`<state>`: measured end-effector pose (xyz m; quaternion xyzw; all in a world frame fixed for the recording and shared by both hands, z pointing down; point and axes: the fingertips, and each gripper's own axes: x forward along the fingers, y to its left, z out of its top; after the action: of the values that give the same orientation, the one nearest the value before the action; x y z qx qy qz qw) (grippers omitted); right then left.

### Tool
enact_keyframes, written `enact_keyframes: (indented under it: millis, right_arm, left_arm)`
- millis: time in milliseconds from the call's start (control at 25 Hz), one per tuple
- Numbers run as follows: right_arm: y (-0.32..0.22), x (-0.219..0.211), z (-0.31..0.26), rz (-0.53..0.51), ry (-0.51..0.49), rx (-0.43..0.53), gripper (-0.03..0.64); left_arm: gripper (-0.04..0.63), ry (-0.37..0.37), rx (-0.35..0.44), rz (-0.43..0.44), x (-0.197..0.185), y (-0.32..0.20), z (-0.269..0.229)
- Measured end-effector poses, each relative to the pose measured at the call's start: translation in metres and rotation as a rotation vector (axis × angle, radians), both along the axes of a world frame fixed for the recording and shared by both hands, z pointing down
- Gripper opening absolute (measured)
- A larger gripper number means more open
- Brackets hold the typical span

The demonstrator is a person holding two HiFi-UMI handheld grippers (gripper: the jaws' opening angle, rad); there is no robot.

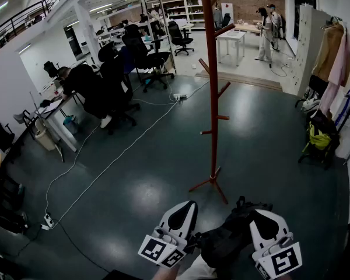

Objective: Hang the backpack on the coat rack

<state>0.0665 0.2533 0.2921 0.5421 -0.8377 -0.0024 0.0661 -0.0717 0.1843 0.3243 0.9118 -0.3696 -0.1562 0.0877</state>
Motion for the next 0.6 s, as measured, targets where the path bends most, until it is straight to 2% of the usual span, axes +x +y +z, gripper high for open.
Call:
enact_keyframes:
  millis: [160, 600]
  right_arm:
    - [-0.044, 0.011, 0.002, 0.018, 0.016, -0.001, 0.026]
    - [-0.141, 0.040, -0.006, 0.101, 0.061, 0.030, 0.026]
  left_arm:
    - [0.011, 0.009, 0.009, 0.026, 0.015, -0.047, -0.002]
    - [0.009, 0.032, 0.015, 0.052, 0.025, -0.145, -0.001]
